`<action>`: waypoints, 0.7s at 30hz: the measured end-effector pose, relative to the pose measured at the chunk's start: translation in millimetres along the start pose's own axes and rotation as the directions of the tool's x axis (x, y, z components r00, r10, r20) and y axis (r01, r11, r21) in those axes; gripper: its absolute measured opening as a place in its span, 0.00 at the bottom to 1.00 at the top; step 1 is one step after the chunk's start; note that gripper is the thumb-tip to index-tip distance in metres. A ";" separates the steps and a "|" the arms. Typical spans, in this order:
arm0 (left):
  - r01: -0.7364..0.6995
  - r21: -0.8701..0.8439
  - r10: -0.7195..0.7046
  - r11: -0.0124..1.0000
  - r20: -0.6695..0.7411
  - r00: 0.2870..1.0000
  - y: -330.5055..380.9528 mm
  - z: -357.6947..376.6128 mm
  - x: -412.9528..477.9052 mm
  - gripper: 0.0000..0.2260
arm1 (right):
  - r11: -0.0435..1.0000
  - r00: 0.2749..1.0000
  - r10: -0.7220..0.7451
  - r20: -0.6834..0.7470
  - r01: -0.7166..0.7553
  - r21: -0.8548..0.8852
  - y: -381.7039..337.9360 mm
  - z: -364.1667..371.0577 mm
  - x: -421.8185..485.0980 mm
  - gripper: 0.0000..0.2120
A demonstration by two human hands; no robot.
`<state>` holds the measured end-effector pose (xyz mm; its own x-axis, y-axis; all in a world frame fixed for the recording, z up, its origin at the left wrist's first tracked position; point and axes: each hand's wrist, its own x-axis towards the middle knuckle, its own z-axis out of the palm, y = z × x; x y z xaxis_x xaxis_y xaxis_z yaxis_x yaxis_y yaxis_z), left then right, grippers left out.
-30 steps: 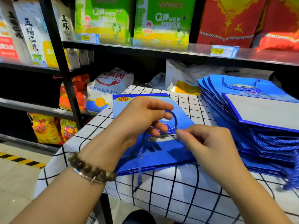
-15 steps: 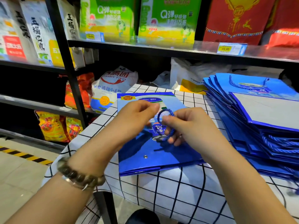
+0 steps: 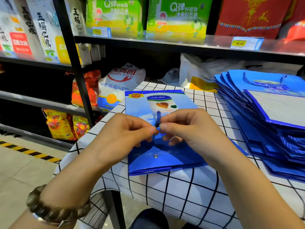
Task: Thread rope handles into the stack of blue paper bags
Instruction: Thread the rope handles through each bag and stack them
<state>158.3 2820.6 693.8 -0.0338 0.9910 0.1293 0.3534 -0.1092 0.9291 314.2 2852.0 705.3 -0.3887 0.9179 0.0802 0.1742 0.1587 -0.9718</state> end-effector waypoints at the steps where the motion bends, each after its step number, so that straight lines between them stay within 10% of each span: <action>1: -0.011 0.010 0.011 1.000 -0.006 1.000 -1.4 1.6 -1.0 0.07 | 1.000 1.000 -0.004 -0.005 0.004 0.008 1.4 0.3 -0.6 0.06; 12: -0.283 0.470 0.291 0.836 0.057 0.955 -5.0 8.4 -5.9 0.15 | 0.994 0.999 -0.051 -0.012 0.050 -0.099 10.0 0.8 -4.5 0.09; 17: -0.201 0.718 0.153 0.667 0.132 0.979 -8.2 -8.6 -15.9 0.32 | 0.949 0.997 -0.070 -0.036 0.056 -0.309 16.6 -3.6 -1.9 0.10; 21: -0.175 0.764 0.026 0.620 0.203 0.979 -1.8 -16.8 -26.3 0.27 | 0.902 0.996 -0.059 0.062 0.080 -0.423 15.8 -6.0 -5.3 0.10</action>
<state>142.8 2793.4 694.6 0.1661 0.9828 0.0801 0.9399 -0.1824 0.2888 324.4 2851.8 690.8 -0.4533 0.8827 0.1237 0.5092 0.3704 -0.7769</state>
